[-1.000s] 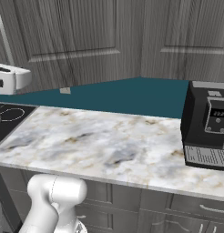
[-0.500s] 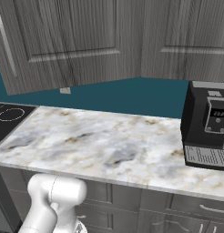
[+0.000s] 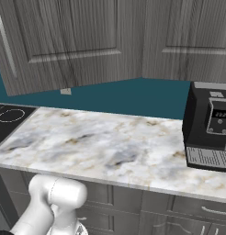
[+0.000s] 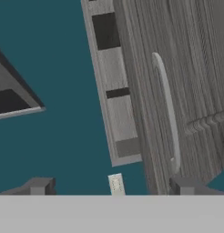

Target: Open the cabinet and move the ladle to the pot. Then close the cabinet.

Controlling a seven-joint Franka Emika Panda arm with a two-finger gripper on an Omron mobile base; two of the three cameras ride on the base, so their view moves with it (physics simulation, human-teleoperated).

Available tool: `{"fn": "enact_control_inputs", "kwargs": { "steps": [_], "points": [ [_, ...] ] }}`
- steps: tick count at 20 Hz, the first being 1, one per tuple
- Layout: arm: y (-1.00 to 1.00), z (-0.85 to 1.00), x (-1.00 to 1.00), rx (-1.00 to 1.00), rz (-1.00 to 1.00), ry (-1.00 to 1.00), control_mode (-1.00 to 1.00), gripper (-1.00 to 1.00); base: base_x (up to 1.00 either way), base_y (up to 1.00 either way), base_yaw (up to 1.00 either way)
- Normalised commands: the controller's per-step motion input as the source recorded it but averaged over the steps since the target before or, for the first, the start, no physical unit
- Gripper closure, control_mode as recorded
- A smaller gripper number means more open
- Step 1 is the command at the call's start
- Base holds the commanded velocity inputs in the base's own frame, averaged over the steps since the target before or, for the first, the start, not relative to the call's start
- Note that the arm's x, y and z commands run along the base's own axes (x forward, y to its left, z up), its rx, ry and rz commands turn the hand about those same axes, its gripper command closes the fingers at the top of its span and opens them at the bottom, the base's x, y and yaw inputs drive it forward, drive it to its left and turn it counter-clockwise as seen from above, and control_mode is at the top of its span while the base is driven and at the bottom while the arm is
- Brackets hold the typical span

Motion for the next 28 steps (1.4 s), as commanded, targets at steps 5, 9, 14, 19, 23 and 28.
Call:
{"fn": "enact_control_inputs", "kwargs": {
  "steps": [5, 9, 14, 19, 23, 28],
  "points": [
    [0.01, -0.09, 0.24, 0.0, -0.02, -0.35, -1.0, -1.0, 0.0, 0.0, 0.0],
    [0.03, -0.36, 0.07, 0.0, 0.0, -0.53, -1.0, -1.0, 0.0, 0.0, 0.0],
    [0.0, -0.41, 0.15, 0.06, 0.0, -0.46, -1.0, -1.0, 0.0, 0.0, 0.0],
    [0.0, -0.32, 0.22, 0.15, 0.0, -0.14, -1.0, -1.0, 0.0, 0.0, 0.0],
    [0.0, -0.11, 0.39, 0.13, -0.02, -0.07, -1.0, -1.0, 0.0, 0.0, 0.0],
    [0.0, -0.05, 0.53, 0.11, -0.05, 0.0, -1.0, -1.0, 0.0, 0.0, 0.0]
  ]
}}
